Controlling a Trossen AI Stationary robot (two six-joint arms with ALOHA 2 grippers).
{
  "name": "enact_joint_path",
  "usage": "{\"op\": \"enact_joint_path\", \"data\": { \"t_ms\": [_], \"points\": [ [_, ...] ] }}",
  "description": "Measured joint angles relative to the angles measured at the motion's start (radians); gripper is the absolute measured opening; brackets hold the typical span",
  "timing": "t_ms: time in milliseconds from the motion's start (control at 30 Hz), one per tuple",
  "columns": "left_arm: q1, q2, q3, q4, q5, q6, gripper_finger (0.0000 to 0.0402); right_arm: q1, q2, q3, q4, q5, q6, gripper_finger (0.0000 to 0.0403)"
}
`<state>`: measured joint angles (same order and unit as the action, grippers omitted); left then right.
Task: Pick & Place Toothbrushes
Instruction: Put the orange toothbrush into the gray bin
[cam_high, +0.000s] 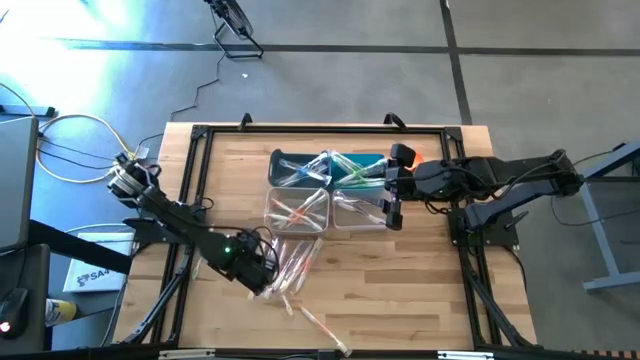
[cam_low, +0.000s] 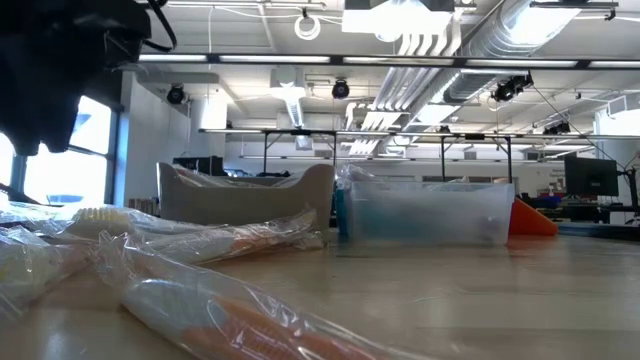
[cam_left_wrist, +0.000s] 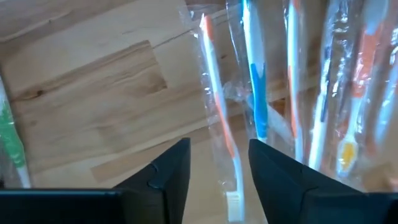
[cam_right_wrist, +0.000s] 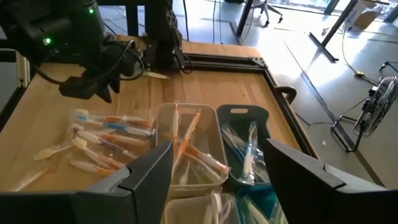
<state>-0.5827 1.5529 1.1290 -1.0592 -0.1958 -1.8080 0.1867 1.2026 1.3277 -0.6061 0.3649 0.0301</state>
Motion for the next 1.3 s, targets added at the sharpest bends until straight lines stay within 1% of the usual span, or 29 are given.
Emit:
{"op": "enact_joint_path", "data": {
  "t_ms": [133,367,600,733,933,1067,1300],
  "points": [
    [0.000,0.045,0.000,0.029,0.001,-0.001,0.0152,0.000,0.000,0.000,-0.007,0.000,0.000,0.0243],
    [0.000,0.087,0.000,0.080,0.003,0.001,0.0133,0.000,0.000,0.000,-0.007,0.002,0.003,0.0243],
    [0.000,0.147,0.000,0.089,0.004,0.000,0.0131,0.000,0.000,0.000,-0.008,0.002,0.003,0.0243],
    [0.001,0.147,-0.008,0.129,0.013,-0.001,0.0131,0.000,0.000,0.000,-0.008,0.002,0.003,0.0243],
    [0.001,0.146,-0.101,0.268,0.065,-0.024,0.0131,0.000,0.000,0.000,-0.011,0.002,0.003,0.0243],
    [0.001,0.145,-0.141,0.293,0.071,-0.056,0.0131,0.000,0.000,0.000,-0.012,0.003,0.003,0.0243],
    [0.001,0.145,-0.144,0.306,0.074,-0.056,0.0131,0.000,0.000,0.000,-0.012,0.003,0.003,0.0243]
  ]
}}
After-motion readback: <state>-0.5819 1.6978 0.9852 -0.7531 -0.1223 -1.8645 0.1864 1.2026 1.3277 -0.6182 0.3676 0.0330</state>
